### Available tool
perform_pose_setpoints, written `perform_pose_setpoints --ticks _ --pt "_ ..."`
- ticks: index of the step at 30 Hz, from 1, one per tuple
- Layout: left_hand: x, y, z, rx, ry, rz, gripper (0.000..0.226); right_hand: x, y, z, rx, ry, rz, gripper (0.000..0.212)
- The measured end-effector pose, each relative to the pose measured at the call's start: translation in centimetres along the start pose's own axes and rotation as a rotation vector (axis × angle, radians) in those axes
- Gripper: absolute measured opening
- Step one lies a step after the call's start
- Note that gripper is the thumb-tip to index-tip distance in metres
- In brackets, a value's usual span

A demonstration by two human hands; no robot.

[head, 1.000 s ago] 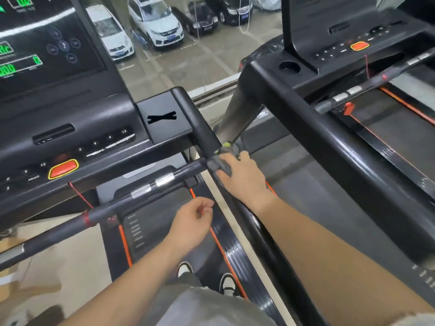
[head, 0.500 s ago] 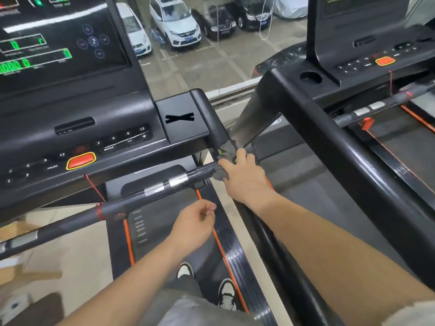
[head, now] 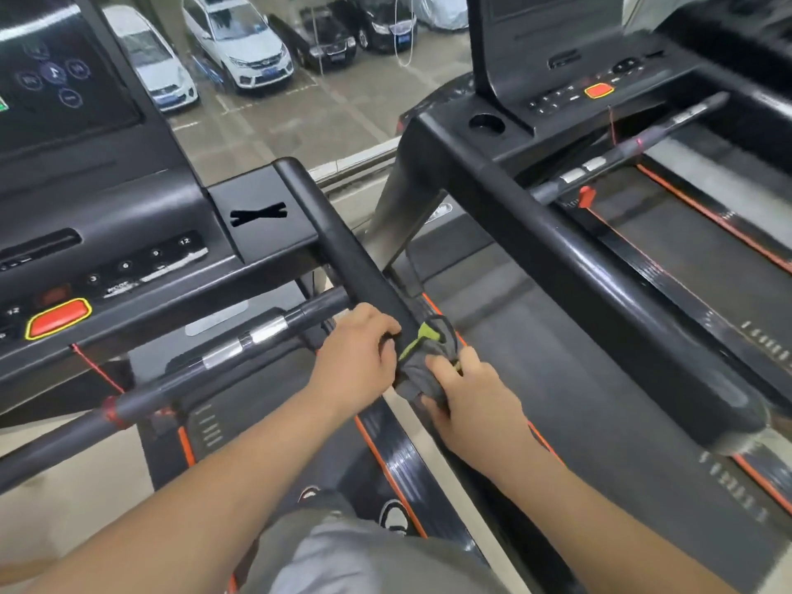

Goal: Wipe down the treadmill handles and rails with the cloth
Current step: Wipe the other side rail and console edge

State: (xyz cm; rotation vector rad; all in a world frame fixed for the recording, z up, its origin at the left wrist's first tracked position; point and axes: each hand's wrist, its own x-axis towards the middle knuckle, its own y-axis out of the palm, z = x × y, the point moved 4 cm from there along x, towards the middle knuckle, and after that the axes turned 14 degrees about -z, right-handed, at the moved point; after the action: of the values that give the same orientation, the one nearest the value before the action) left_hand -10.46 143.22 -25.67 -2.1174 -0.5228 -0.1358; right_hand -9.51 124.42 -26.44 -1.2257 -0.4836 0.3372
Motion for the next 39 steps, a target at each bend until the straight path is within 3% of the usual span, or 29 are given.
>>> perform_pose_setpoints --ticks 3,6,9,11,15,18,20,24,27,29,33,35,37,39 --pt "-0.7 0.6 0.5 -0.061 -0.067 0.033 0.019 1.5 0.7 0.9 -0.078 -0.009 -0.047 0.040" --pt "-1.7 0.7 2.0 -0.154 -0.237 0.048 0.034 4.9 1.9 1.4 -0.052 -0.023 -0.130 0.039" --pt "-1.9 0.1 2.6 -0.181 -0.310 0.034 0.044 10.0 2.4 1.6 0.114 0.143 0.057 0.036" --pt "-1.7 -0.8 2.4 -0.137 -0.255 -0.021 0.049 12.5 2.9 2.1 0.225 0.229 0.167 0.037" --pt "-0.2 -2.5 -0.4 -0.068 -0.029 -0.102 0.056 12.4 2.2 2.3 0.286 0.177 0.111 0.038" --pt "0.9 -2.1 -3.0 -0.126 0.092 -0.056 0.063 8.6 0.8 1.1 0.347 0.026 0.076 0.052" --pt "1.1 -0.4 -4.3 -0.195 0.133 0.075 0.058 6.2 -0.4 -0.6 0.532 0.018 0.067 0.061" --pt "-0.7 2.8 -5.6 -0.110 0.254 0.327 0.051 2.3 -1.6 -4.9 1.190 0.438 0.351 0.078" --pt "-0.7 3.1 -5.0 0.056 0.423 0.316 0.059 1.4 -2.0 -7.6 1.367 0.760 0.193 0.080" --pt "0.4 2.8 -4.5 0.116 0.522 0.309 0.051 0.9 -2.3 -8.2 1.252 0.832 0.133 0.075" --pt "4.2 2.1 -4.4 0.158 0.600 0.243 0.039 -0.9 -2.1 -7.8 0.923 0.811 0.340 0.057" --pt "5.3 2.3 -4.5 0.167 0.468 0.224 0.032 -1.5 -2.8 -7.8 0.743 0.762 0.422 0.068" --pt "5.1 2.7 -4.6 0.212 0.224 0.203 0.028 -2.5 -3.7 -7.9 0.607 0.730 0.476 0.082" --pt "3.0 3.6 -5.4 0.224 0.177 0.161 0.037 -3.9 -3.8 -7.5 0.498 0.699 0.541 0.087"
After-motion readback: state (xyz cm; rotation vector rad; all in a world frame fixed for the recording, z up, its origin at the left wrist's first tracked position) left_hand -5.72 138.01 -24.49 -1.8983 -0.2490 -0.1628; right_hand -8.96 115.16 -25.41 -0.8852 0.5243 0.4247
